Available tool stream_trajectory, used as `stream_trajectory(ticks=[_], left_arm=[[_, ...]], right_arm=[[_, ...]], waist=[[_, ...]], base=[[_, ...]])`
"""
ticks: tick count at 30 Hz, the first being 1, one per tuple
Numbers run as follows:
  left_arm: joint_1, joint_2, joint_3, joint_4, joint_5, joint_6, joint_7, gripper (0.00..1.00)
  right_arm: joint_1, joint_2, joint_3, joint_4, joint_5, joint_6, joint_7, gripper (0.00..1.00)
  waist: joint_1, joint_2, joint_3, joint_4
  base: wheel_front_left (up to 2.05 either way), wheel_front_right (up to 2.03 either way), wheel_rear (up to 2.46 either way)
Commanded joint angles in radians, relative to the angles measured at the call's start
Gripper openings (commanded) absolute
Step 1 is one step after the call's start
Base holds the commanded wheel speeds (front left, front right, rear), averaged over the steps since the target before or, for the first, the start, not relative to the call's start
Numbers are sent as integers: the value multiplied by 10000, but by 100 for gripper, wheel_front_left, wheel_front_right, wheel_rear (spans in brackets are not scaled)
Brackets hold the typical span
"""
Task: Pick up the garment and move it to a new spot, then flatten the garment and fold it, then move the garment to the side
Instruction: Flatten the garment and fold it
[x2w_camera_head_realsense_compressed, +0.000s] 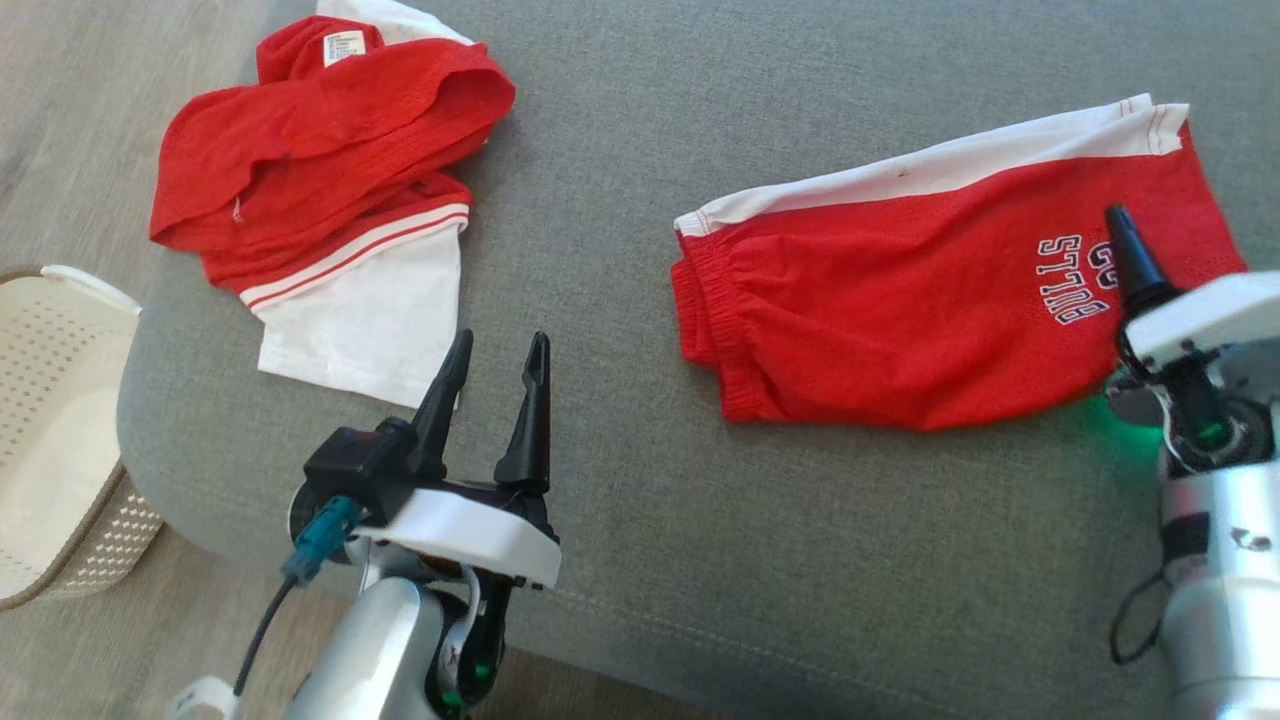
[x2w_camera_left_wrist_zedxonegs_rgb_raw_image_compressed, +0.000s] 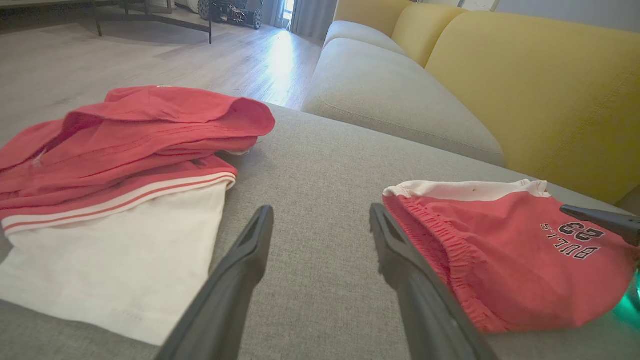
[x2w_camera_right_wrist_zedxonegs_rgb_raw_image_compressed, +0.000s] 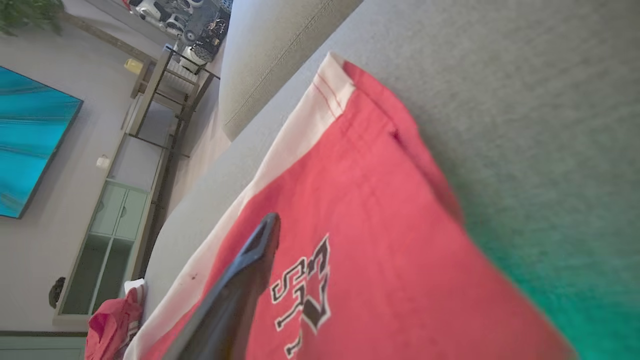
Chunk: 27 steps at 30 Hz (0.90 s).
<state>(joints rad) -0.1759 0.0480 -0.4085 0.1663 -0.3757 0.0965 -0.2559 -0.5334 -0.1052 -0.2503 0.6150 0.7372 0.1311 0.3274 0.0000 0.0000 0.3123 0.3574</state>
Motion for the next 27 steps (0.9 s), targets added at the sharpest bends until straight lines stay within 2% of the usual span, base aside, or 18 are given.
stream_trajectory(ticks=[1, 8, 18, 27], left_arm=[[-360, 22, 280, -306, -84, 35, -59, 100], [-256, 22, 321, -204, -59, 32, -59, 100], [-132, 22, 342, -136, 20, 7, -59, 100], [31, 22, 342, -75, 52, -16, -59, 100]], right_arm=[[20, 547, 545, 290, 127, -4, 200, 0], [279, 548, 480, 109, 296, -4, -581, 0], [1184, 549, 60, -602, 919, -4, -2132, 0], [2103, 549, -1079, -1032, 106, -4, -2881, 0]], waist=[[0, 0, -27, -1], [0, 0, -296, -220], [0, 0, -794, -922], [0, 0, -1106, -1334]], base=[[0, 0, 0], [0, 0, 0], [0, 0, 0], [0, 0, 0]])
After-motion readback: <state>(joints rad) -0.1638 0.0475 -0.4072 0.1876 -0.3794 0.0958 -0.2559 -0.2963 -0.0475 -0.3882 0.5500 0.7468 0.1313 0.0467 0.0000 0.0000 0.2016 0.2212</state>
